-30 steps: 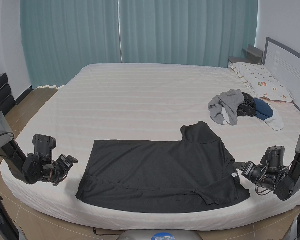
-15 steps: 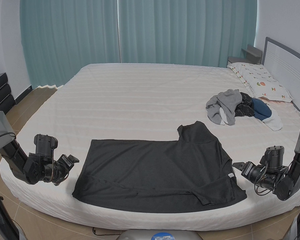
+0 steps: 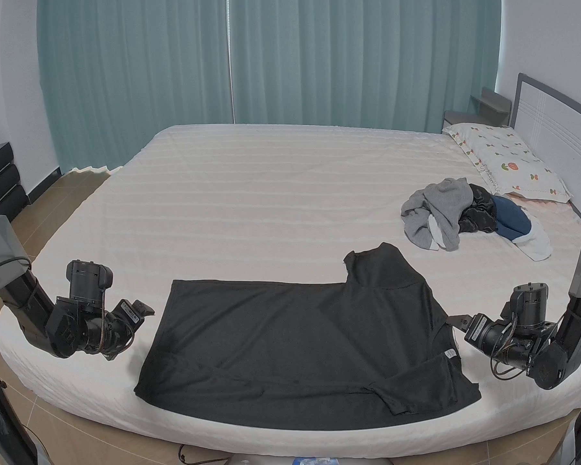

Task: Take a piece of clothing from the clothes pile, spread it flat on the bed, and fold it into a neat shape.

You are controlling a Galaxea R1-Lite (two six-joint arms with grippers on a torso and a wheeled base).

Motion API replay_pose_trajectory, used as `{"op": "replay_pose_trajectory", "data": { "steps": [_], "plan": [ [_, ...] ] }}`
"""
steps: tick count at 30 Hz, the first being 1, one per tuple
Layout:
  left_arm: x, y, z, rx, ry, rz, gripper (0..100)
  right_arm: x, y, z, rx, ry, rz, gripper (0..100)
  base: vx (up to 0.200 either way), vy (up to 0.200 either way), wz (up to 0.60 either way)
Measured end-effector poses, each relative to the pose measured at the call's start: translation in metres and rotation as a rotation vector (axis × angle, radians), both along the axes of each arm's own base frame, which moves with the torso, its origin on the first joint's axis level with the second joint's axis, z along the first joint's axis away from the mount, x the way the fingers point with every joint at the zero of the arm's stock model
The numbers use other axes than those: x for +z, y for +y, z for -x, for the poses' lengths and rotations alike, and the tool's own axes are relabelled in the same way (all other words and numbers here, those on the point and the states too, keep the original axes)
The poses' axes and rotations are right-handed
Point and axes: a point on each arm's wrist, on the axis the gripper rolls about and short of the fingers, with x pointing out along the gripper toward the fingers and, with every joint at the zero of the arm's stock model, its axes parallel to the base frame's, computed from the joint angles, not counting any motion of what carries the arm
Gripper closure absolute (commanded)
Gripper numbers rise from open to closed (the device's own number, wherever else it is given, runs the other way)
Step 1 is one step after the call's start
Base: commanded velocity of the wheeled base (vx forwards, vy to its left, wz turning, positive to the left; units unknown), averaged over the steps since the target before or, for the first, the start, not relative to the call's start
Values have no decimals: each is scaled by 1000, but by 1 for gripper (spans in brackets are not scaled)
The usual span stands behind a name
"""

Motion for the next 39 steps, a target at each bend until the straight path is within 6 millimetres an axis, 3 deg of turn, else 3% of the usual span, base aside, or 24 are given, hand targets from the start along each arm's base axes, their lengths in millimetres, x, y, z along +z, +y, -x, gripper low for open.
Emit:
{"op": "replay_pose_trajectory", "data": {
  "steps": [7,19,28,39],
  "plan": [
    [6,-3,-8,-10,-27,2,0,0,2,0,-3,2,-13,0,0,0,0],
    [19,-12,-56,-149,-143,117,0,0,4,1,25,8,-74,0,0,0,0],
    [-2,4,-100,-307,-190,69,0,1,4,0,42,6,-103,0,0,0,0],
    [-31,13,-158,-343,-231,19,0,-1,6,-1,55,4,-118,0,0,0,0]
  ]
}}
